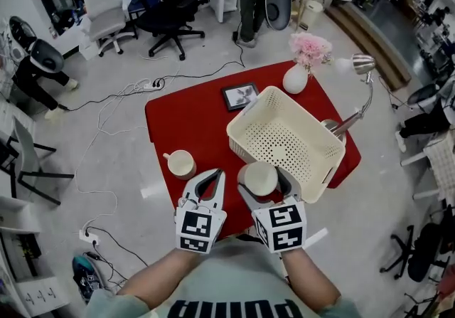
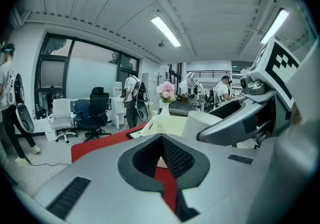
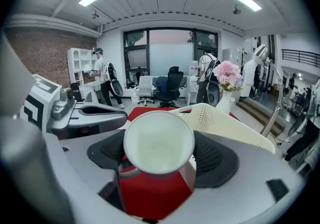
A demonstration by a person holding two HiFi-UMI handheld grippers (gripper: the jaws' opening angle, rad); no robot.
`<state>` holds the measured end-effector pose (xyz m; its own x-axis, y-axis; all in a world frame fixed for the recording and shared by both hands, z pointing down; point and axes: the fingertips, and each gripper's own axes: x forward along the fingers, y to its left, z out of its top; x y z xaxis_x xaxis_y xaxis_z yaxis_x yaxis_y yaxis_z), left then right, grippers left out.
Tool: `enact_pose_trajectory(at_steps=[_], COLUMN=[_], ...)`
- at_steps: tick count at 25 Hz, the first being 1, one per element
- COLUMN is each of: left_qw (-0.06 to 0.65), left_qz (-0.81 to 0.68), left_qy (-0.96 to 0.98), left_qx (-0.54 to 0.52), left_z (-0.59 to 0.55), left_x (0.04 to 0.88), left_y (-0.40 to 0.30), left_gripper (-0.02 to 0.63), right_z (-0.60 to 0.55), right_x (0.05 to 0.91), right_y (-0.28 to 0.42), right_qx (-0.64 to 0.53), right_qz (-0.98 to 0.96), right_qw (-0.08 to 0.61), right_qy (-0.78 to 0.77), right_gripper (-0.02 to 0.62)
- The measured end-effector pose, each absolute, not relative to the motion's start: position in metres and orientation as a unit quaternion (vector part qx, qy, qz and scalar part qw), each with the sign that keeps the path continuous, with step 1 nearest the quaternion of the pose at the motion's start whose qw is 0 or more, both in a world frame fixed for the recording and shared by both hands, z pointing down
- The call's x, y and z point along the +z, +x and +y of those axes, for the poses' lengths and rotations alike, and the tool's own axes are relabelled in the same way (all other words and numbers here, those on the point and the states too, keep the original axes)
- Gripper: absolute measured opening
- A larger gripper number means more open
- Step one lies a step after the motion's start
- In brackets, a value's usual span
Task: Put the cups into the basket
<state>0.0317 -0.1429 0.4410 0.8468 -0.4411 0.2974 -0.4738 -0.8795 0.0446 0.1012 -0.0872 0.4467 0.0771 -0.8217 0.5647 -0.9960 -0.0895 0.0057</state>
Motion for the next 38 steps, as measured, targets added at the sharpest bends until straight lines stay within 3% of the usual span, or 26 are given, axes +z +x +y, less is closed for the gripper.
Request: enact_pose_trajectory(at_steps=[14, 28, 38], left_qw=[0.036, 0.035, 0.047], left_qz=[-0.219, -0.230, -0.226], left_qy=[0.965, 0.958, 0.955], left_qx=[0.142, 0.168, 0.184], left_z=[-0.137, -0.158, -0.170], left_x=[0.417, 0.427, 0.446], left_y=[0.131, 0.193, 0.221], left_gripper=[0.005, 0.005, 0.005], right_z=[-0.080, -0.089, -0.096], right_x=[0.431, 0.482, 0.524], right_y=[0.209, 0.304, 0.331], right_qx=[0.211, 0.253, 0.295], right_qz=[-0.613, -0.559, -0.540], right_qw=[0.176, 0.194, 0.193], right_qy=[0.741, 0.766, 0.764], right_gripper=[0.388, 0.388, 0.388])
